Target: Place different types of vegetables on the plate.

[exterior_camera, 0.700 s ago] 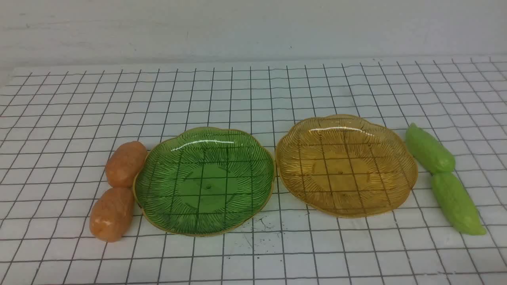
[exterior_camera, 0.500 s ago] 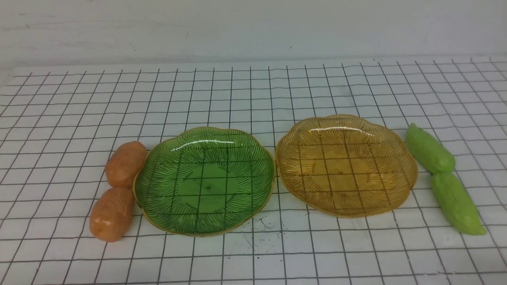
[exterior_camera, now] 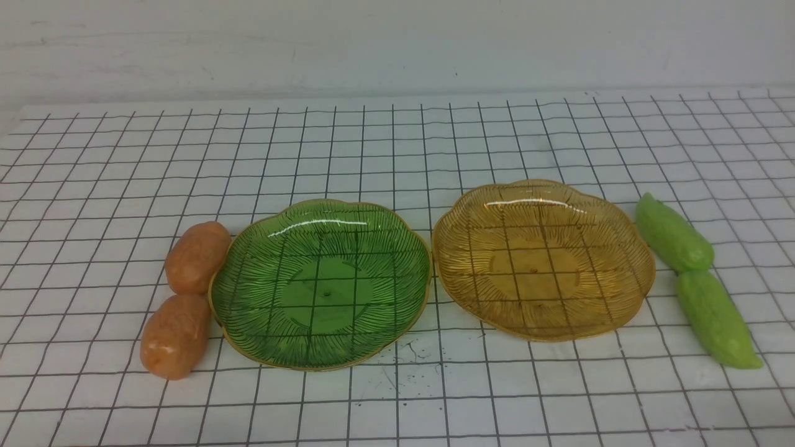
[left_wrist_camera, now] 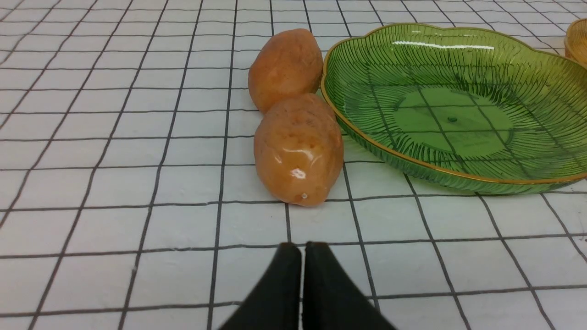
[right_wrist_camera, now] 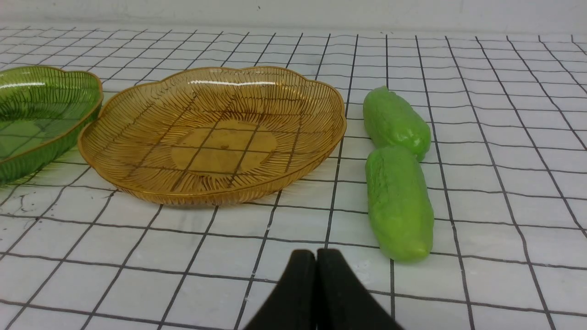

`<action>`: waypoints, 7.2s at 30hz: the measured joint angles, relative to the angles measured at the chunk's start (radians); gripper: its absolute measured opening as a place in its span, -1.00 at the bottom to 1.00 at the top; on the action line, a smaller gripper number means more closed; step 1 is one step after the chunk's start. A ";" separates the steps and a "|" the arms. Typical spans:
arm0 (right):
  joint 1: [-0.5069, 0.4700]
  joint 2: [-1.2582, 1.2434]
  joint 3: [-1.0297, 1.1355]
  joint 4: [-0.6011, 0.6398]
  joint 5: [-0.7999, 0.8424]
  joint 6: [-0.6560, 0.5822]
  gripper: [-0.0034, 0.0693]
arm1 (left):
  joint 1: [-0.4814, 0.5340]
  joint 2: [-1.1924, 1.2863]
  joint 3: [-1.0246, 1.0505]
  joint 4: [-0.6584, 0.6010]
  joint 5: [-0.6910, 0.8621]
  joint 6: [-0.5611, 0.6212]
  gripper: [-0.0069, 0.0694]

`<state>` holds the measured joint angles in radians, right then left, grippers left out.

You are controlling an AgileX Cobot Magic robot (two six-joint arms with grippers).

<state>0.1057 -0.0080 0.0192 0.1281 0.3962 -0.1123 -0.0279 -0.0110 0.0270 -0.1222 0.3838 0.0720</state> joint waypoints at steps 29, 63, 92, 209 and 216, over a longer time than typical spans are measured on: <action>0.000 0.000 0.000 0.053 -0.006 0.012 -0.95 | 0.001 0.000 0.000 -0.085 0.000 -0.038 -0.84; 0.000 0.854 -0.704 0.003 0.534 0.145 -0.94 | 0.001 0.758 -0.497 -0.632 0.522 0.143 -0.84; 0.000 1.648 -1.139 -0.280 0.555 0.232 -0.27 | 0.001 1.013 -0.666 -0.443 0.596 0.143 -0.84; -0.145 2.105 -1.855 -0.051 0.825 0.023 0.23 | 0.001 1.013 -0.666 -0.397 0.632 0.142 -0.83; -0.125 2.009 -1.771 0.199 0.832 -0.021 0.23 | 0.001 1.013 -0.666 -0.292 0.560 0.122 -0.70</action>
<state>-0.0190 2.0014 -1.7517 0.3273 1.2286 -0.1335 -0.0268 1.0015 -0.6393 -0.4140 0.9437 0.1943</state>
